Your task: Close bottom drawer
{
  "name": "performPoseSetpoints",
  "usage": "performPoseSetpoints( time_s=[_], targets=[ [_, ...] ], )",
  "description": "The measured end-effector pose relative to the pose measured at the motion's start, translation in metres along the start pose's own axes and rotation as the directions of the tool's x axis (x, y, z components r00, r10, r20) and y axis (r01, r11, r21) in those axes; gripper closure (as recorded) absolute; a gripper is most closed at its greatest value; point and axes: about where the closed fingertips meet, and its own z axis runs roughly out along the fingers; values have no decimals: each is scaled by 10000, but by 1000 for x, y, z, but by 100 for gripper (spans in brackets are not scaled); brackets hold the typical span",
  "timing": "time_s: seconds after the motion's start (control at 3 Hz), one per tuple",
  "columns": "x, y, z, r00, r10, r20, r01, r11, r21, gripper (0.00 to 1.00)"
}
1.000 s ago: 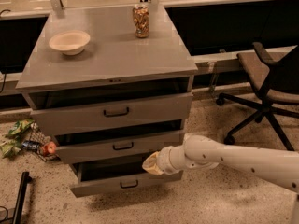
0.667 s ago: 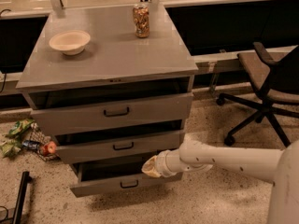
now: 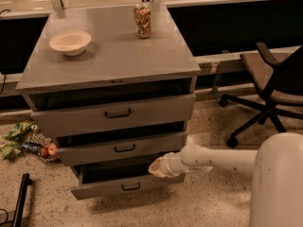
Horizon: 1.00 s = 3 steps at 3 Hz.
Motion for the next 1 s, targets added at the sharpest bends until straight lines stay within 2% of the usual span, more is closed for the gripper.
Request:
performPoseSetpoints(
  time_s=[0.67, 1.0],
  targets=[
    [48, 15, 44, 9959, 504, -753, -543, 9972, -509, 100],
    [73, 28, 74, 9954, 312, -903, -392, 9953, -881, 100]
  ],
)
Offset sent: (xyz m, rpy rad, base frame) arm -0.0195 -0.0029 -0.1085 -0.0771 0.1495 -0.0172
